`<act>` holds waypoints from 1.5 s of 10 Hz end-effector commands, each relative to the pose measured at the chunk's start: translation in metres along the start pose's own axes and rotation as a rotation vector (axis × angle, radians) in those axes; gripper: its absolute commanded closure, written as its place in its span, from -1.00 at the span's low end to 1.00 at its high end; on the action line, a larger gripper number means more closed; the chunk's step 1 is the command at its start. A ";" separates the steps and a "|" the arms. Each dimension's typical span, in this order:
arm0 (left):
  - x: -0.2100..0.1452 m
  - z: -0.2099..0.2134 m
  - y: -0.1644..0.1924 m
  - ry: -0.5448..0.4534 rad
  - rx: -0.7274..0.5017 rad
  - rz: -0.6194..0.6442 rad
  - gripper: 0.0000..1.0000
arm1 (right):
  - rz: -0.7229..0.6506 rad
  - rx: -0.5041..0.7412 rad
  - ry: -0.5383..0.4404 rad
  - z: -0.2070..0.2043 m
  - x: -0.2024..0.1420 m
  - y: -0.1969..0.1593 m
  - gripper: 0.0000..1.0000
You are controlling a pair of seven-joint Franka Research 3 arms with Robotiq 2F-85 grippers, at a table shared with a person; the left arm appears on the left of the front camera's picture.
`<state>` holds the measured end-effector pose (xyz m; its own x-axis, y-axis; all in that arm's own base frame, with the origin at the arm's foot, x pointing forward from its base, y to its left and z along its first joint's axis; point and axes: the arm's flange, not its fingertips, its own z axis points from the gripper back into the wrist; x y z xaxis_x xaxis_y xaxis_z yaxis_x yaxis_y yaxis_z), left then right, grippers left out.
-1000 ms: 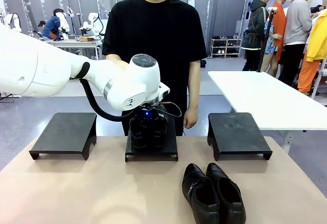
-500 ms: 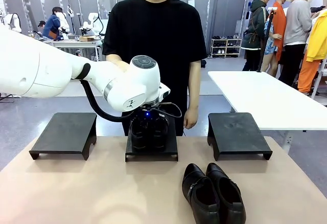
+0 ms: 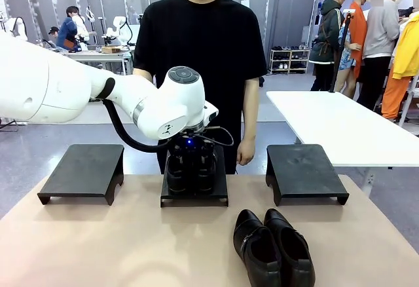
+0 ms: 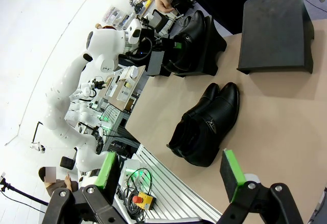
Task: Place the shoes on the stand as instructed by the person.
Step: Pick up one pair of Shoes and place it on the Shoes Stand indicated by the person, then pick up another pair of Shoes and place it on the Shoes Stand indicated by the person.
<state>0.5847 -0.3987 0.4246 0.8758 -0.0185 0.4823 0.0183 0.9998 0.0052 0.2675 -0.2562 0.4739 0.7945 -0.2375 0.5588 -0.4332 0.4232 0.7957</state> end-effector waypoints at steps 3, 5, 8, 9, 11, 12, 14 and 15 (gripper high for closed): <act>-0.003 0.014 0.004 0.022 -0.024 -0.003 -1.00 | 0.010 0.006 0.001 0.001 -0.001 0.001 -1.00; 0.002 0.006 -0.001 -0.001 -0.009 0.009 -1.00 | 0.010 0.006 0.001 0.001 -0.001 0.001 -1.00; 0.002 0.006 -0.001 -0.001 -0.009 0.009 -1.00 | 0.010 0.006 0.001 0.001 -0.001 0.001 -1.00; 0.002 0.006 -0.001 -0.001 -0.009 0.009 -1.00 | 0.010 0.006 0.001 0.001 -0.001 0.001 -1.00; 0.002 0.006 -0.001 -0.001 -0.009 0.009 -1.00 | 0.010 0.006 0.001 0.001 -0.001 0.001 -1.00; 0.002 0.006 -0.001 -0.001 -0.009 0.009 -1.00 | 0.010 0.006 0.001 0.001 -0.001 0.001 -1.00; 0.002 0.006 -0.001 -0.001 -0.009 0.009 -1.00 | 0.010 0.006 0.001 0.001 -0.001 0.001 -1.00; 0.002 0.006 -0.001 -0.001 -0.009 0.009 -1.00 | 0.010 0.006 0.001 0.001 -0.001 0.001 -1.00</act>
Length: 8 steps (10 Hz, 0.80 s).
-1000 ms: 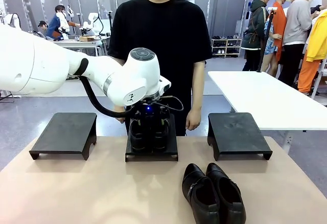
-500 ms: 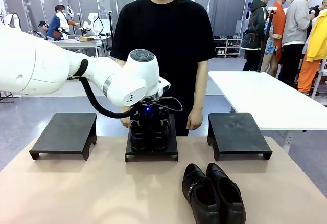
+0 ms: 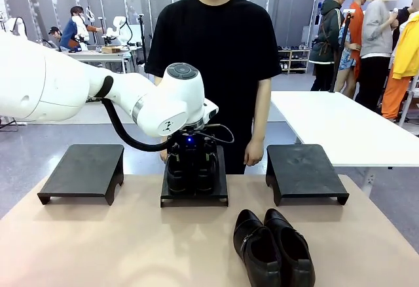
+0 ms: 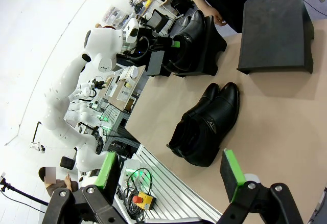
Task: Place the shoes on the stand as instructed by the person.
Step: Pick up another pair of Shoes and place it on the Shoes Stand indicated by the person.
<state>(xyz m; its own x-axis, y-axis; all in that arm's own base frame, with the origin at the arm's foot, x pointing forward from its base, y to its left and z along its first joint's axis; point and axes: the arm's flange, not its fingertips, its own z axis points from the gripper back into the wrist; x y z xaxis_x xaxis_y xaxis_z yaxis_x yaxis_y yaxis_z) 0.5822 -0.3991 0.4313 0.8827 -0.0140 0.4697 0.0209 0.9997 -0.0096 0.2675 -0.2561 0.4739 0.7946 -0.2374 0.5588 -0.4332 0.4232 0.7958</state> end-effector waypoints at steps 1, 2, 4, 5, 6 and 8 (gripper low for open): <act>0.001 -0.001 0.000 -0.015 0.005 0.004 -1.00 | 0.010 0.006 0.001 0.001 -0.001 0.001 -1.00; 0.001 -0.001 0.000 -0.015 0.005 0.004 -1.00 | 0.010 0.006 0.001 0.001 -0.001 0.001 -1.00; 0.012 0.024 0.007 0.027 -0.059 -0.058 -1.00 | 0.010 0.006 0.001 0.001 -0.001 0.001 -1.00; 0.013 0.043 0.022 0.072 -0.108 -0.077 -1.00 | 0.010 0.006 0.001 0.001 -0.001 0.001 -1.00; 0.009 0.066 0.041 0.161 -0.219 -0.058 -1.00 | 0.010 0.006 0.001 0.001 -0.001 0.001 -1.00; -0.005 0.126 0.090 0.200 -0.355 -0.091 -1.00 | 0.010 0.006 0.001 0.001 -0.001 0.001 -1.00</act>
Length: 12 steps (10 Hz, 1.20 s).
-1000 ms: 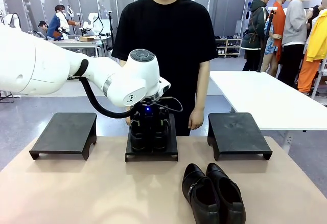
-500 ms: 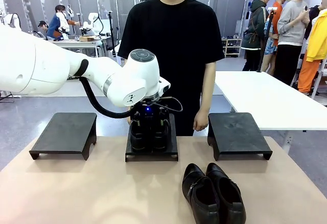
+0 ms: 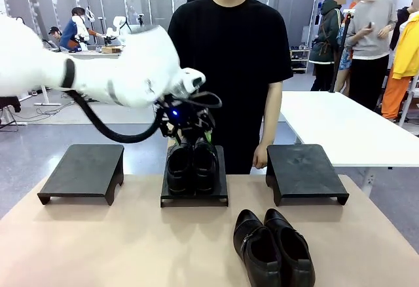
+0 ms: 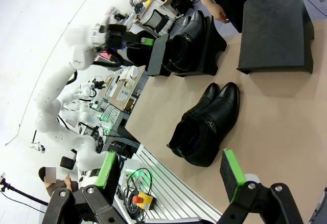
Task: Place the shoes on the stand as instructed by the person.
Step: Pick up another pair of Shoes and place it on the Shoes Stand indicated by the person.
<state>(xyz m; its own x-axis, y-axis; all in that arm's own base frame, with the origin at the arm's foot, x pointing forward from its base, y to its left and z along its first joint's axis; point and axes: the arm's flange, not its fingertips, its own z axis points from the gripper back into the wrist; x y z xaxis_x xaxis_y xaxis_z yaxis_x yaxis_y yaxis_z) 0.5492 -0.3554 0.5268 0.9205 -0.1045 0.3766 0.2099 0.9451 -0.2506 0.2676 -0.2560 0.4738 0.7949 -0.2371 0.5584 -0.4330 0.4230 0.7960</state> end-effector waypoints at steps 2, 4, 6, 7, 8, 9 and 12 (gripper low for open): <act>-0.062 0.090 0.084 0.140 -0.220 0.002 -1.00 | 0.011 0.006 0.001 0.001 -0.001 0.002 -1.00; -0.094 0.127 0.140 0.159 -0.366 -0.001 -1.00 | 0.011 0.006 0.001 0.001 -0.001 0.002 -1.00; -0.132 0.155 0.204 0.113 -0.555 -0.005 -1.00 | 0.011 0.006 0.001 0.001 -0.001 0.002 -1.00; -0.154 0.161 0.236 0.069 -0.632 -0.027 -1.00 | 0.011 0.006 0.001 0.001 -0.001 0.002 -1.00; -0.177 0.164 0.269 0.000 -0.713 -0.043 -1.00 | 0.011 0.006 0.001 0.001 -0.001 0.002 -1.00; -0.208 0.163 0.305 -0.072 -0.793 -0.006 -1.00 | 0.011 0.006 0.001 0.001 -0.001 0.002 -1.00; -0.288 0.151 0.380 -0.226 -0.961 0.021 -1.00 | 0.011 0.006 0.001 0.001 -0.001 0.002 -1.00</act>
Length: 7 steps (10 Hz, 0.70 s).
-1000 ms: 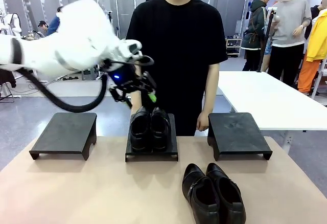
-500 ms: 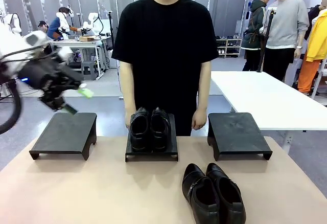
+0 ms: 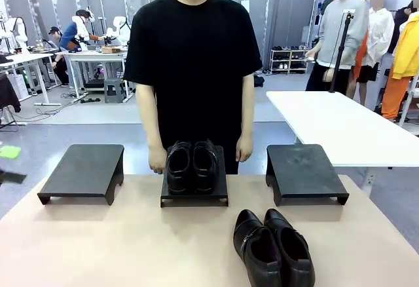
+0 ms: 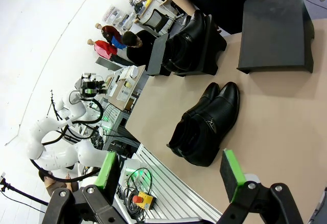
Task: Place the shoes on the stand as instructed by the person.
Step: Pick up another pair of Shoes and place it on the Shoes Stand indicated by the person.
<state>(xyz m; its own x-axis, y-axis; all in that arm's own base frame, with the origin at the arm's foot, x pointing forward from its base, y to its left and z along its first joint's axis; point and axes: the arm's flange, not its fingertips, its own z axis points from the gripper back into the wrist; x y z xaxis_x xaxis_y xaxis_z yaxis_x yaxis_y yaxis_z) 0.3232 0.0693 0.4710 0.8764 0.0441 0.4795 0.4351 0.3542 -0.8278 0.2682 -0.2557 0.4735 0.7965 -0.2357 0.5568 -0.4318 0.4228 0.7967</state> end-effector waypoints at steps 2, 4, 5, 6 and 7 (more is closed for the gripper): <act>-0.059 0.031 0.044 -0.103 -0.133 0.008 -1.00 | 0.012 0.006 -0.002 0.002 -0.001 0.002 -1.00; -0.090 0.041 0.070 -0.167 -0.167 0.048 -1.00 | 0.012 0.006 -0.002 0.002 -0.001 0.002 -1.00; -0.097 0.044 0.075 -0.183 -0.174 0.055 -1.00 | 0.012 0.006 -0.002 0.002 -0.001 0.002 -1.00; -0.095 0.047 0.076 -0.201 -0.166 0.072 -1.00 | 0.012 0.006 -0.002 0.002 -0.001 0.002 -1.00; -0.089 0.043 0.075 -0.208 -0.140 0.084 -1.00 | 0.012 0.006 -0.002 0.002 -0.001 0.002 -1.00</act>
<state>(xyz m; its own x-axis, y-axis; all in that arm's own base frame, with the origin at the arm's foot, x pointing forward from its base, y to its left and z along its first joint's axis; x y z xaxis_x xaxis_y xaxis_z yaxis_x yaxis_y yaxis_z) 0.2821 0.1648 0.3768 0.8673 0.2482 0.4315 0.3906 0.1979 -0.8990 0.2682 -0.2557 0.4734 0.7966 -0.2358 0.5565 -0.4315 0.4229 0.7968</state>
